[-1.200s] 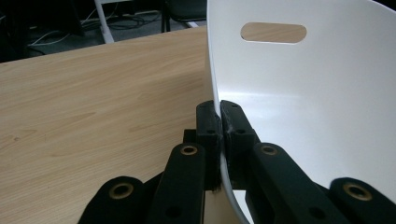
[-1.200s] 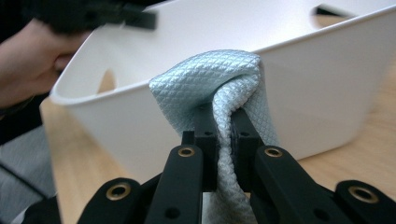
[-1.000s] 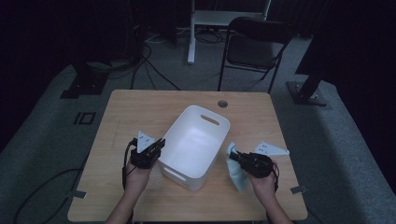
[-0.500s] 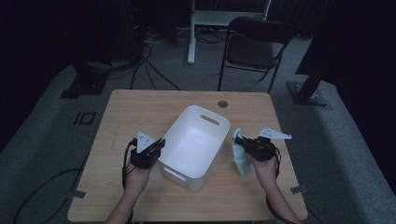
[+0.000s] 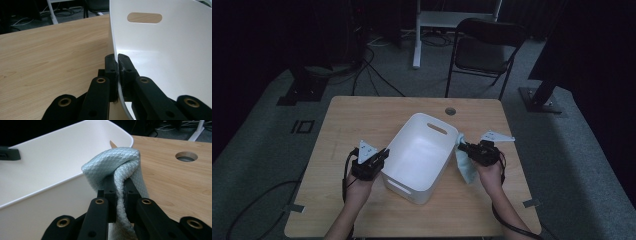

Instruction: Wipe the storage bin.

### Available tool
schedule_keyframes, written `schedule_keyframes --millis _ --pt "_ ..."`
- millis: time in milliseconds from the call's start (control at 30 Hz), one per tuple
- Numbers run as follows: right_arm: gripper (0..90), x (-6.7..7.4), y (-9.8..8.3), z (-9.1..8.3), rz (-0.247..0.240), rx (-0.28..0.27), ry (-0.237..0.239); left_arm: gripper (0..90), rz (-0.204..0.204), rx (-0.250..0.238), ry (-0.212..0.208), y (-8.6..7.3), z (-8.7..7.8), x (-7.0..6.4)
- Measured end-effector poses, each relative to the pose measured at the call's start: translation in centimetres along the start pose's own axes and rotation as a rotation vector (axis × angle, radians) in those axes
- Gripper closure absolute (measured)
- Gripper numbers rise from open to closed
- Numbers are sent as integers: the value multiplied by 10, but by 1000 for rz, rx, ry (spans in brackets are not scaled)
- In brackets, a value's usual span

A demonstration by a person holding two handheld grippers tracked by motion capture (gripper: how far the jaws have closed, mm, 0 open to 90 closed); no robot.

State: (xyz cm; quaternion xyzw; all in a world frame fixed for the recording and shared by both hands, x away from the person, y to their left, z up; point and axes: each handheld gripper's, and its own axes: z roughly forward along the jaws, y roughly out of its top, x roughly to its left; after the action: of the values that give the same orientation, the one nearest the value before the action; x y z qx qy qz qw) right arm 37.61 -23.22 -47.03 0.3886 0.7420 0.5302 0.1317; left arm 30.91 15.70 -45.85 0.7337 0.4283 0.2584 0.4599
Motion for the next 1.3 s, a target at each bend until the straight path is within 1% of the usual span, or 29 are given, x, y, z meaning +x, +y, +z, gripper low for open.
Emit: schedule_keyframes --millis 200,367,533,800,1033,1300 --pt "849 -1 -4 4 -5 5 -2 874 11 0 -10 0 0 1" --pt "848 -2 -9 9 -7 26 -7 871 10 -4 -20 0 0 2" --pt "849 -4 -15 12 10 37 -8 870 11 -5 -21 0 0 2" --pt "848 -7 -26 19 27 76 -7 870 16 -3 -22 0 0 2" --pt "849 -10 -32 24 43 93 -7 867 17 -6 -21 0 1 1" --pt "848 -14 -42 32 52 138 -14 868 20 -5 -16 0 1 0"
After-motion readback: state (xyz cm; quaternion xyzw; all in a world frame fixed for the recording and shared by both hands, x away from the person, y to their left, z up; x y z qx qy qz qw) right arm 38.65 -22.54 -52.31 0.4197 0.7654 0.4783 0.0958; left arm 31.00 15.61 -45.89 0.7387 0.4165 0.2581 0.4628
